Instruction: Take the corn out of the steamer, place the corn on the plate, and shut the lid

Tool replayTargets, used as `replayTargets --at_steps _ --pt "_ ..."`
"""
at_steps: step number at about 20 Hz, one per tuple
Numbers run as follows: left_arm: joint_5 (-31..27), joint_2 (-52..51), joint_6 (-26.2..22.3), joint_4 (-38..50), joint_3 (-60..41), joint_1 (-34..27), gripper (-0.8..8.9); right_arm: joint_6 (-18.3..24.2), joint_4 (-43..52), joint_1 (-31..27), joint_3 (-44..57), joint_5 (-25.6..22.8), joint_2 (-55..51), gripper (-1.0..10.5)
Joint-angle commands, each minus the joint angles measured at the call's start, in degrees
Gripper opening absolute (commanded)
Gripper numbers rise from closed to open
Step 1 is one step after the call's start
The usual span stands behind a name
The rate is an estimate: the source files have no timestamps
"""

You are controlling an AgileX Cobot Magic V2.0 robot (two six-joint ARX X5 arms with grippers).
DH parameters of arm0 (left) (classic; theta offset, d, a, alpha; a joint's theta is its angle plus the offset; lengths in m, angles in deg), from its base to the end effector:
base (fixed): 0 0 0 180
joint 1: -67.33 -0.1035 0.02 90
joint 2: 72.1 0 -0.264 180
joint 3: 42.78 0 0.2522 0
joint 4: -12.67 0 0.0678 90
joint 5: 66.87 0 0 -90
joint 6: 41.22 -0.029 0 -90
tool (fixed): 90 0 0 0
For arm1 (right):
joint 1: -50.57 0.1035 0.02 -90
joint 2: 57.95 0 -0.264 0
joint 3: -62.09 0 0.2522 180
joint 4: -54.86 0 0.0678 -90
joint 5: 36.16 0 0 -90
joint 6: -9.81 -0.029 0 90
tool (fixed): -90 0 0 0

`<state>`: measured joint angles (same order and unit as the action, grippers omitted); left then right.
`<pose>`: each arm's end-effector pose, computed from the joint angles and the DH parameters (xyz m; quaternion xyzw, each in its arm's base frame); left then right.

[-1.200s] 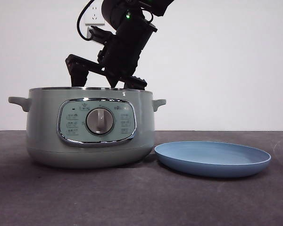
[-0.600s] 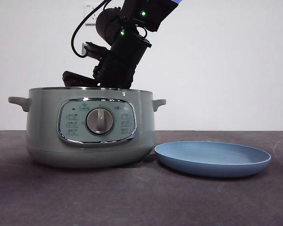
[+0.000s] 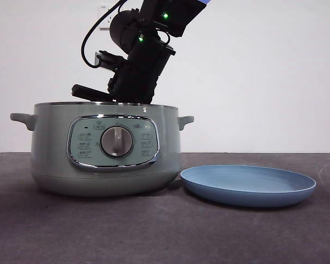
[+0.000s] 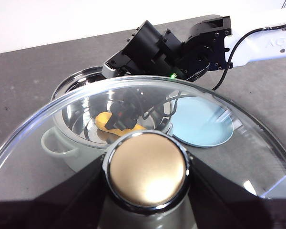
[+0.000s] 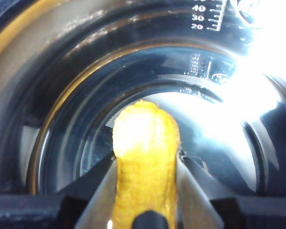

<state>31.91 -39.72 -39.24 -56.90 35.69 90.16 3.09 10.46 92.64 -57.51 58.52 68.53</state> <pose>0.0540 -0.0275 0.3881 0.0086 0.2065 -0.2631 0.9424 0.3605 0.3286 0.2101 -0.0900 0.4301 0.3330 0.8342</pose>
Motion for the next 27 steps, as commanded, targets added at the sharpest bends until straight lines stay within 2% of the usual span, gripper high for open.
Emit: replayTargets --at_steps 1,6,12,13,16,20,22,27 --pt "0.57 -0.57 -0.35 2.51 0.28 0.00 -0.08 -1.40 -0.20 -0.28 0.13 -0.74 -0.50 -0.1" --pt "0.55 -0.57 -0.33 2.62 0.28 0.00 -0.09 -1.18 -1.03 -0.28 0.11 -1.07 -11.15 -0.1" --pt "0.57 -0.57 -0.50 3.48 0.28 0.00 -0.09 2.23 -14.10 -1.60 0.13 -12.50 -27.06 -0.1" --pt "0.57 -0.57 -0.50 3.72 0.28 0.00 -0.09 2.23 -16.11 -2.47 0.13 -12.81 -28.02 -0.1" --pt "0.55 -0.57 -0.50 3.85 0.28 0.00 -0.09 2.23 -22.53 -7.32 0.59 -12.52 -29.40 -0.1" --pt "0.55 -0.57 -0.48 3.63 0.28 0.00 -0.09 2.25 -23.10 -11.41 6.75 -12.13 -29.42 -0.1" --pt "0.55 -0.57 -0.48 3.67 0.28 0.00 -0.09 2.23 -20.31 -12.68 11.93 -11.65 -29.42 -0.1" --pt "0.48 -0.57 -0.48 3.67 0.28 0.00 -0.09 0.09 -7.30 -16.22 28.26 -6.03 -29.42 -0.1"
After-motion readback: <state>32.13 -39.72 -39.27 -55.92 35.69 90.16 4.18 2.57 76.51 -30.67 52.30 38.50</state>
